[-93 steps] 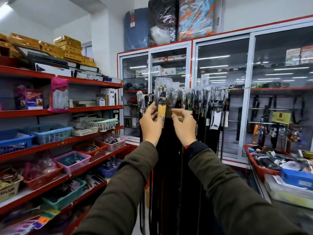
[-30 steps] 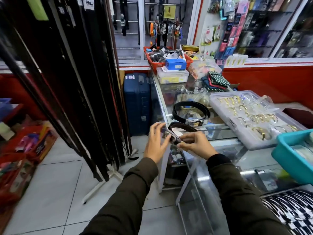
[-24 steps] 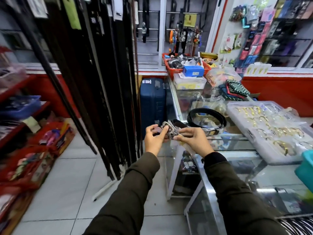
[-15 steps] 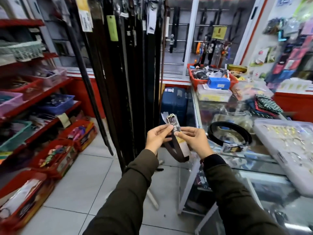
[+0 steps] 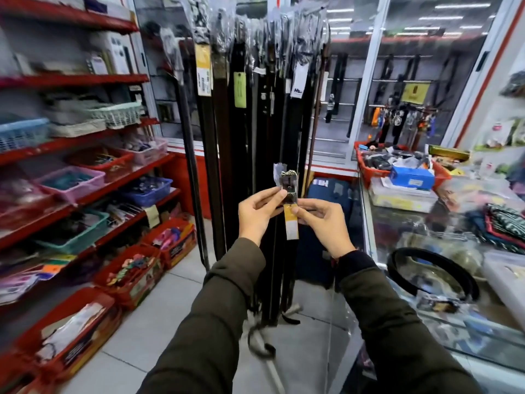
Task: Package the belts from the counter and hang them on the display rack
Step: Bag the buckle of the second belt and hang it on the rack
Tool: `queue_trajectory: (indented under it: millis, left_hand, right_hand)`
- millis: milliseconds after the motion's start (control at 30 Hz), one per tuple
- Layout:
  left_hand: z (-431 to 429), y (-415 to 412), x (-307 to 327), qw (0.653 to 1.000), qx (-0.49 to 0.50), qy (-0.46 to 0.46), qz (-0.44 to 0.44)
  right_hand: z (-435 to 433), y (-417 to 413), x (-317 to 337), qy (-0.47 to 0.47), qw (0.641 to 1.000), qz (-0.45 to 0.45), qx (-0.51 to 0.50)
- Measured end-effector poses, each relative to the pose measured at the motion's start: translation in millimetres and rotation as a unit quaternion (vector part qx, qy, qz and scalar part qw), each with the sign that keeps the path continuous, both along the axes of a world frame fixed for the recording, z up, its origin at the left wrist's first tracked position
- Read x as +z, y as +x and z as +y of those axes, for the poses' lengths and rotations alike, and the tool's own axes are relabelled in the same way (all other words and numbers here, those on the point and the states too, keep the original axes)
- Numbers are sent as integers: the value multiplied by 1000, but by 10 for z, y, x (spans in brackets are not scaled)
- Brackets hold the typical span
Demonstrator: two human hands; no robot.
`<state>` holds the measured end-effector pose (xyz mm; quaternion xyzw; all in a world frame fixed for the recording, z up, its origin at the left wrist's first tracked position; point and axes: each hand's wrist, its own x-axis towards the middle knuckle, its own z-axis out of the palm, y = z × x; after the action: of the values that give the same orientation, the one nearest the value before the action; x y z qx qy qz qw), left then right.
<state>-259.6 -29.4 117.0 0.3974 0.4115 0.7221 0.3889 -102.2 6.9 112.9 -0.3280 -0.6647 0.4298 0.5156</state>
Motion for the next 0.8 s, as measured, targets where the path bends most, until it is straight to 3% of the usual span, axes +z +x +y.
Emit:
queue_trajectory:
  millis: [533,800]
  left_hand:
    - [40,-1037,1727,982,85,167,30]
    - [116,-1408,2426,975,138,174,23]
  right_hand:
    - [339,-1349,1849,83,974,164,130]
    - [349,-1852,2573,65,967,203,142]
